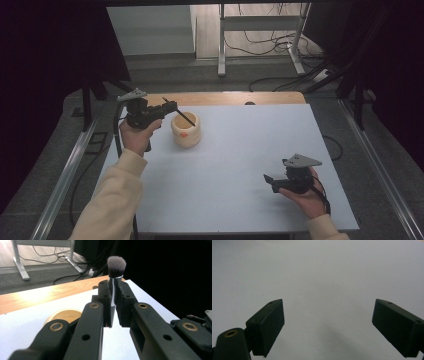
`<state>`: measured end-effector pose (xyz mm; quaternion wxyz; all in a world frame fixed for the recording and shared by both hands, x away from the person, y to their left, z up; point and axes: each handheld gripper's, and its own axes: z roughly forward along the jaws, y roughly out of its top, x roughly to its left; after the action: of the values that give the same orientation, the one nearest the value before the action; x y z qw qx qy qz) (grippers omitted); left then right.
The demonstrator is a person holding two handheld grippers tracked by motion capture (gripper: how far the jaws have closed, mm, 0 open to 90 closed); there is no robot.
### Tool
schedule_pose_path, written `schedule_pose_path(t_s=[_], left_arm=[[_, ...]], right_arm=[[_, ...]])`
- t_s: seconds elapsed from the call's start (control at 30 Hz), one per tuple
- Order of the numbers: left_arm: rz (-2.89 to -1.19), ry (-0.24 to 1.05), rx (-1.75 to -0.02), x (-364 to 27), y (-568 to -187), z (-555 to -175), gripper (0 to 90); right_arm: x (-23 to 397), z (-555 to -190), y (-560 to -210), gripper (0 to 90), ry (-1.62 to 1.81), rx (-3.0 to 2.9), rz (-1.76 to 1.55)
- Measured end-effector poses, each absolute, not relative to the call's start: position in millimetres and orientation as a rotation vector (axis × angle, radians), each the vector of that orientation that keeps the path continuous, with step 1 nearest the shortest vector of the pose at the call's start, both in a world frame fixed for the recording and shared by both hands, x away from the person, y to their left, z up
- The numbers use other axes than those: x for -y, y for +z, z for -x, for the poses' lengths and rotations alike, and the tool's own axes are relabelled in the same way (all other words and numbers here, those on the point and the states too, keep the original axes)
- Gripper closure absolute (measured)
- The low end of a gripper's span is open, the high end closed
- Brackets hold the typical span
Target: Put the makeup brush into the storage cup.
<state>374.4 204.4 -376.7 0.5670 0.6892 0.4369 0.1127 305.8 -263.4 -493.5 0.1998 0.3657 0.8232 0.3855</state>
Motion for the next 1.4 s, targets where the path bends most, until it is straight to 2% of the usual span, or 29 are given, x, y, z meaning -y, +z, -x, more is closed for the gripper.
schedule_pose_path(t_s=[0.67,1.4], left_arm=[[-1.643,0.322,-1.094,-214.2,-375.5,-390.7,83.2],[-1.688,0.341,-1.155,-210.6,-392.8,-410.4,83.1]], right_arm=[[263.5,-305.6,-493.6,11.1,1.079,-2.296,-1.020],[262.7,-305.6,-494.8,11.2,1.067,-2.303,-1.014]])
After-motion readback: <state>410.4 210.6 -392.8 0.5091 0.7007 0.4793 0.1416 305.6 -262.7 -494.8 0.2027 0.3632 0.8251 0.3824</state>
